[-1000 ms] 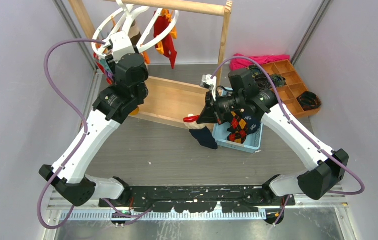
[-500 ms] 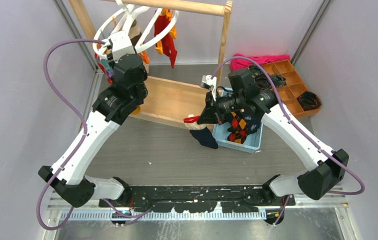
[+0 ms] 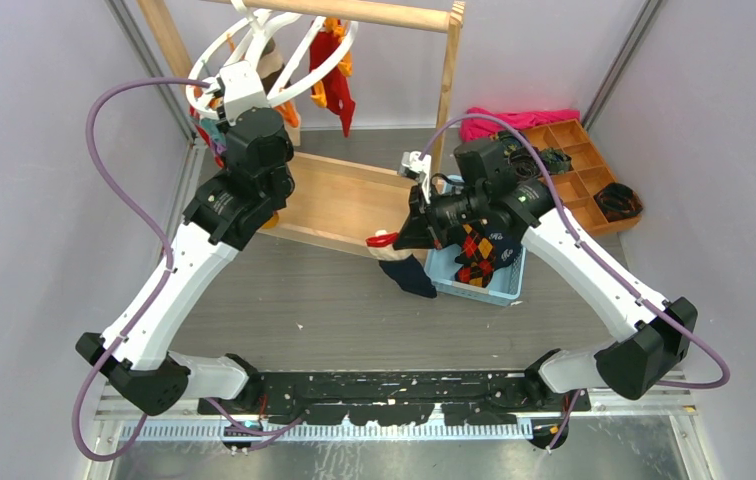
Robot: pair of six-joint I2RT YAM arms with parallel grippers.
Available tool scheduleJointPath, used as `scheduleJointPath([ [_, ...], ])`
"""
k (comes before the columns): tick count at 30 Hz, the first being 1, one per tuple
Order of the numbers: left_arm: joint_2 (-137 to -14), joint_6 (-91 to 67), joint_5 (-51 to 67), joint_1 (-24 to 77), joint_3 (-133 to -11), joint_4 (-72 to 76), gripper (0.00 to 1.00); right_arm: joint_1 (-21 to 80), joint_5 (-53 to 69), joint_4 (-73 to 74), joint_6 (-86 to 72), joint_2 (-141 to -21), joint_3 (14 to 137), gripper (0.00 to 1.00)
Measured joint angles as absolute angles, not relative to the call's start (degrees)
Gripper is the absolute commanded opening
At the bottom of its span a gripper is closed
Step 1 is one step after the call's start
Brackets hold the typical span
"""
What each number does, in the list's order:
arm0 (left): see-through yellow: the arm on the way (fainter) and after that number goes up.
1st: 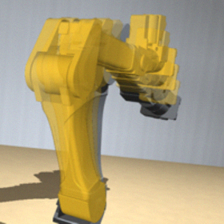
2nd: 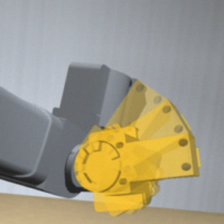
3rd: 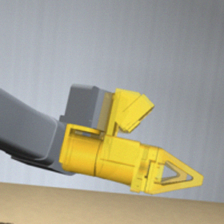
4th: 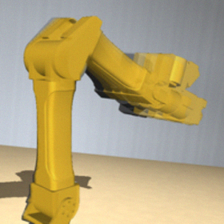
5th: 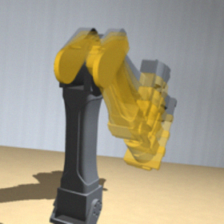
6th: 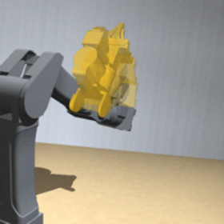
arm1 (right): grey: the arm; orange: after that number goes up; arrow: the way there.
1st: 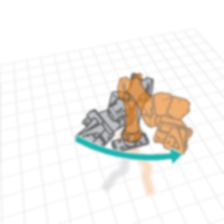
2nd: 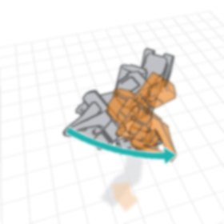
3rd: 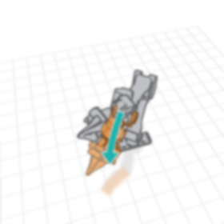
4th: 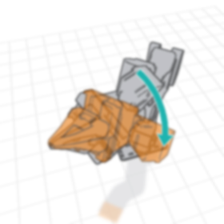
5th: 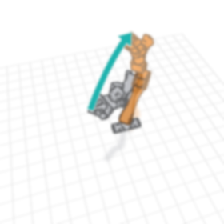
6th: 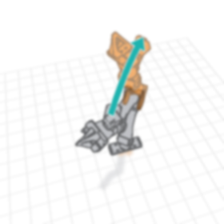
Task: Clip the socks to the hanger
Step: Open the clamp at the hanger.
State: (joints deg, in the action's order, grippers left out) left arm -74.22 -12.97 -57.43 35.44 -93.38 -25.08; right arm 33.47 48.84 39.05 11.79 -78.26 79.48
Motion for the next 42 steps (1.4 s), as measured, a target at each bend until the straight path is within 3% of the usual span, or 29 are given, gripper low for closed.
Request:
scheduleJointPath([
  [15, -73.9, -20.1, -52.4, 35.1, -96.7, -32.1, 0.02, 42.4, 35.5, 35.9, 3.0, -93.7, 102.1, 0.01],
  [42, -72.2, -26.8, -42.7, 33.5, -97.9, -35.9, 0.01, 44.6, 28.5, 33.7, -10.0, -103.4, 118.8, 0.01],
])
